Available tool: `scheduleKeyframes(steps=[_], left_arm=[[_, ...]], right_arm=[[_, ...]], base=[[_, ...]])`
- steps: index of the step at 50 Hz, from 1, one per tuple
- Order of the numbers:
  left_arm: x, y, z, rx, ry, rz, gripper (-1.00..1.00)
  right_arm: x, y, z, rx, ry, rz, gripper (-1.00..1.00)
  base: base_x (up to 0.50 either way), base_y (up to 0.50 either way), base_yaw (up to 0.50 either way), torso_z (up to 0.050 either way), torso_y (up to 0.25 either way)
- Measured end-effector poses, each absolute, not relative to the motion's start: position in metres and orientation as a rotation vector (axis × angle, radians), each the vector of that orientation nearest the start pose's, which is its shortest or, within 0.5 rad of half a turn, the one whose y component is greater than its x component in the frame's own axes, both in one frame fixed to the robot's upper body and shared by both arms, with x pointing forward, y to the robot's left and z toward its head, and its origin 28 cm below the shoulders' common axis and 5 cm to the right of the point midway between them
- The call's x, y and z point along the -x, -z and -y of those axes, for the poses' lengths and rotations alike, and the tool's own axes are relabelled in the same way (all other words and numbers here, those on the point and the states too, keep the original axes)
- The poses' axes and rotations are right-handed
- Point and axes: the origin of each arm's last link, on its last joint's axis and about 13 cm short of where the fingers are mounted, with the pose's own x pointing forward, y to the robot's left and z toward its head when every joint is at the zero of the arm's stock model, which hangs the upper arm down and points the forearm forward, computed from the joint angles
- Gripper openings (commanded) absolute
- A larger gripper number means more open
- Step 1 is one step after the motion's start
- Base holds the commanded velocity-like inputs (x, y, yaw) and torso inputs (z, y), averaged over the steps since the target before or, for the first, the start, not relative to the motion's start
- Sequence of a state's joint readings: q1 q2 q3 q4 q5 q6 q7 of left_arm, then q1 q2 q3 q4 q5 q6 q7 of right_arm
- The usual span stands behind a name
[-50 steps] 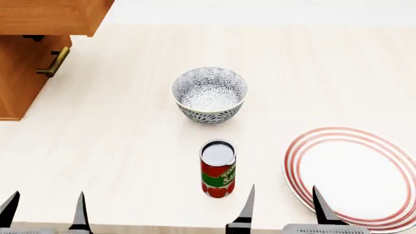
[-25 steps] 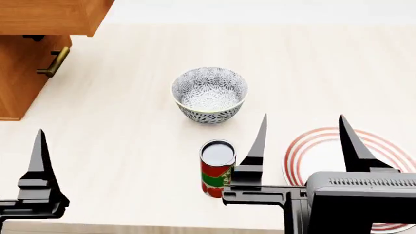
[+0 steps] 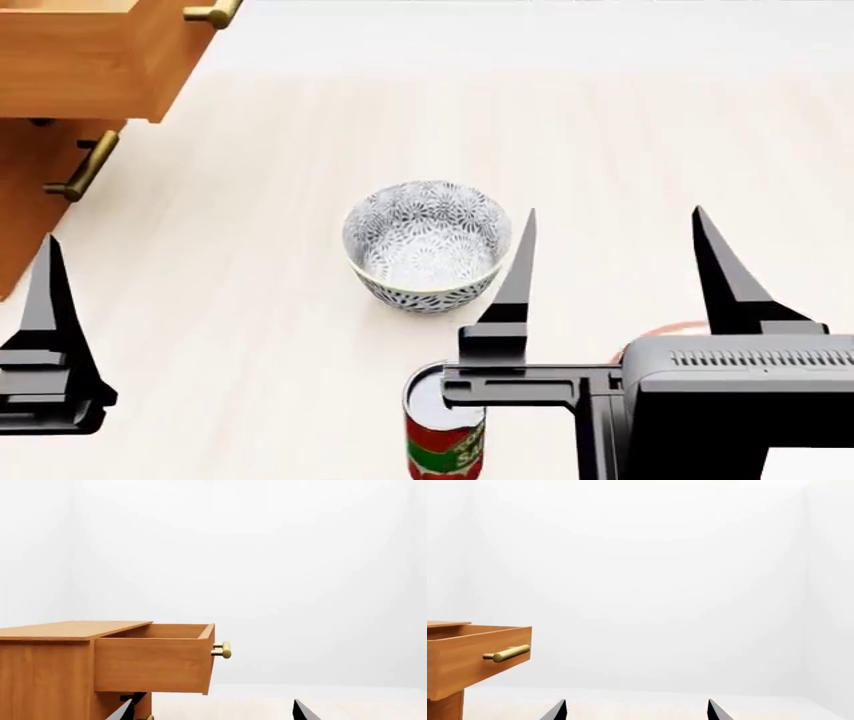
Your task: Put the ketchup in the top drawer of the cabinet.
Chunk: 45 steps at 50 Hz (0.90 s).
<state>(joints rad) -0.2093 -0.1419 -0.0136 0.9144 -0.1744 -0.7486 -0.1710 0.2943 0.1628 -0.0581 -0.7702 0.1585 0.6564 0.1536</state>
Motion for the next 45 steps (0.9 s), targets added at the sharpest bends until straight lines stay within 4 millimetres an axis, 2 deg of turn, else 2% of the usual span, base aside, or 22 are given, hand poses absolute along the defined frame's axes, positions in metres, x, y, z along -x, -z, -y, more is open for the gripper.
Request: scheduleKeyframes(steps=[31,37,45], left_arm=[[-0.1935,-0.1820,-0.2170,-0.011,-0.046,0.364,1.00],[-0.1941,-0.1812,-0.2169,-0.011,-0.046,0.362,1.00],[-0.1949,-0.1798,-0.2158,-0.014,-0.044,0.356,1.00]], right_arm=[[-0.2208,-0.1817,0.1017,0.034,-0.010,0.381,1.00],[-0.2210,-0.1809,0.1022,0.020,-0.016,0.394,1.00],[-0.2213,-0.1794,0.1037,0.024,-0.016,0.388,1.00]], base=[[0.42,0.00,0.00,0.000,0.000],[0.00,0.00,0.00,0.000,0.000],[0.00,0.50,0.00,0.000,0.000]])
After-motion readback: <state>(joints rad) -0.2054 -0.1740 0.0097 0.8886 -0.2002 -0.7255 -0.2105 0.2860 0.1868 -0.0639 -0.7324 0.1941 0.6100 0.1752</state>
